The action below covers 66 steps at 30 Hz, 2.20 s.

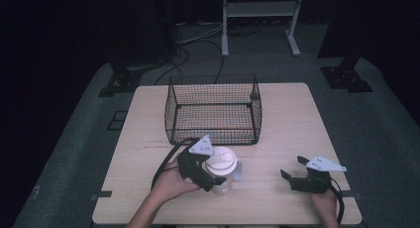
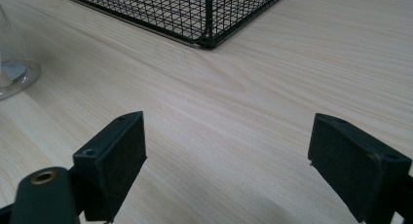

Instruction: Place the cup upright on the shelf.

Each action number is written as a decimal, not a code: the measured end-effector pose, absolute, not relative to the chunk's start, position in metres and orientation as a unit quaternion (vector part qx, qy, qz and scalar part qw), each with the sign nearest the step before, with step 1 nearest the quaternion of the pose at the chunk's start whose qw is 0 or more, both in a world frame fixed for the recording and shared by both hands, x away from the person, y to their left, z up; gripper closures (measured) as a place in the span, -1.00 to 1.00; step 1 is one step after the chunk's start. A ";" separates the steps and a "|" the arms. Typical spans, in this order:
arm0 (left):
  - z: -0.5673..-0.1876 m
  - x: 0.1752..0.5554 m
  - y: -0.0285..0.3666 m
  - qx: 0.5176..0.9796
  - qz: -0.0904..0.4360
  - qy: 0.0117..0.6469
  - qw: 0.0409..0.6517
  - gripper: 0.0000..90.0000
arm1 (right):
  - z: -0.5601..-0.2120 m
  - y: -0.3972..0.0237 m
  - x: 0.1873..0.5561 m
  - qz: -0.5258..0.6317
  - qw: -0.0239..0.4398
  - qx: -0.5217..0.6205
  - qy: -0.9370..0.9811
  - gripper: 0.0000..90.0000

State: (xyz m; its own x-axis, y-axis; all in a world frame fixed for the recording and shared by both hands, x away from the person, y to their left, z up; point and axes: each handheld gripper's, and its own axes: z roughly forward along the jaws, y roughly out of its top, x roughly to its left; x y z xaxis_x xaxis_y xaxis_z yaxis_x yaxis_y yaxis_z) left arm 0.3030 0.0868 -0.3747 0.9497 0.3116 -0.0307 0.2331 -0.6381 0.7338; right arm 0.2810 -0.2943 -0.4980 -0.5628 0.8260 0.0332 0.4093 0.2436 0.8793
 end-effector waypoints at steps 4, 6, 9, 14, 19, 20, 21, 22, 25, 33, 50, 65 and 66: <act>-0.375 0.304 0.083 0.905 0.047 0.148 0.395 -0.99 | -0.498 -0.294 0.281 0.460 0.227 0.409 0.755 -0.71; -0.375 0.304 0.082 0.907 0.047 0.147 0.392 -0.99 | -0.498 -0.294 0.281 0.460 0.226 0.409 0.755 -0.71; -0.375 0.305 0.080 0.908 0.045 0.147 0.389 -0.99 | -0.498 -0.294 0.281 0.459 0.226 0.409 0.756 -0.71; -0.376 0.306 0.077 0.910 0.042 0.149 0.384 -0.99 | -0.498 -0.294 0.281 0.459 0.225 0.409 0.756 -0.71; -0.376 0.307 0.076 0.913 0.042 0.148 0.378 -0.95 | -0.498 -0.294 0.281 0.459 0.226 0.408 0.756 -0.71; -0.376 0.307 0.076 0.913 0.043 0.148 0.377 -0.94 | -0.498 -0.294 0.281 0.459 0.225 0.409 0.756 -0.71; -0.376 0.307 0.076 0.913 0.043 0.148 0.377 -0.93 | -0.498 -0.294 0.281 0.459 0.225 0.409 0.756 -0.71; -0.375 0.307 0.077 0.913 0.044 0.148 0.377 -0.91 | -0.498 -0.294 0.281 0.458 0.225 0.409 0.756 -0.71; -0.375 0.307 0.076 0.914 0.045 0.149 0.375 -0.90 | -0.498 -0.294 0.281 0.458 0.225 0.408 0.757 -0.71; -0.373 0.308 0.075 0.919 0.042 0.150 0.363 -0.89 | -0.498 -0.294 0.281 0.458 0.225 0.408 0.757 -0.71; -0.355 0.311 0.066 0.924 0.049 0.142 0.353 -0.88 | -0.498 -0.294 0.281 0.459 0.226 0.408 0.757 -0.71; -0.332 0.320 0.064 0.923 0.048 0.140 0.354 -0.88 | -0.498 -0.294 0.281 0.459 0.225 0.409 0.756 -0.71; -0.331 0.321 0.064 0.924 0.049 0.140 0.353 -0.88 | -0.498 -0.294 0.281 0.458 0.225 0.409 0.756 -0.71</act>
